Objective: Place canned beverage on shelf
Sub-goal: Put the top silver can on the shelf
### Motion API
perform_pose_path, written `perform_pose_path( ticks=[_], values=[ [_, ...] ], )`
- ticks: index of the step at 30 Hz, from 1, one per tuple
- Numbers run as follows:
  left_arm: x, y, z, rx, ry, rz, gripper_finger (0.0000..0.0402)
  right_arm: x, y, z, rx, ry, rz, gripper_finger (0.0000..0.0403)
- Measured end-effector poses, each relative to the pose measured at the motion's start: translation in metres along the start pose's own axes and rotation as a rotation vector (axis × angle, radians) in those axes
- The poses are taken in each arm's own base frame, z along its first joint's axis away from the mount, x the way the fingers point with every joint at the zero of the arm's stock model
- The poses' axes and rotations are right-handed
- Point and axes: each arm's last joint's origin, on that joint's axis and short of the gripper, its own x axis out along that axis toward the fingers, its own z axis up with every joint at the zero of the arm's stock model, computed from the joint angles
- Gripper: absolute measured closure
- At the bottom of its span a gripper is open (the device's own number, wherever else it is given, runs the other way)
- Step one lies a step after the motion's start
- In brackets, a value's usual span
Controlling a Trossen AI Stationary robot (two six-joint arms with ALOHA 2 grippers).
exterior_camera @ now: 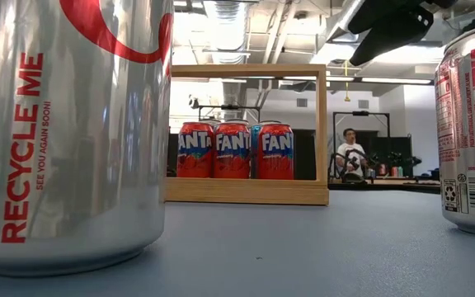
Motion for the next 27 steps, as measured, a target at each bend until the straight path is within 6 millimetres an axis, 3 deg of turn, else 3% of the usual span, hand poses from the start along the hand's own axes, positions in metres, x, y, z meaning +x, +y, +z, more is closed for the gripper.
perform_pose_path(
  ticks=[14,23,27],
  values=[
    [0.0,0.003,0.006,0.008,-0.055,0.052,0.0057,0.0,0.0,0.0,-0.019,0.0,0.0,0.0065],
    [-0.021,0.019,0.025,-0.318,-0.141,0.295,0.0057,0.0,0.0,0.0,-0.026,0.001,0.001,0.0065],
    [-0.021,0.017,0.024,-0.383,-0.142,0.221,0.0057,0.0,0.0,0.0,-0.027,0.003,0.001,0.0065]
  ],
)
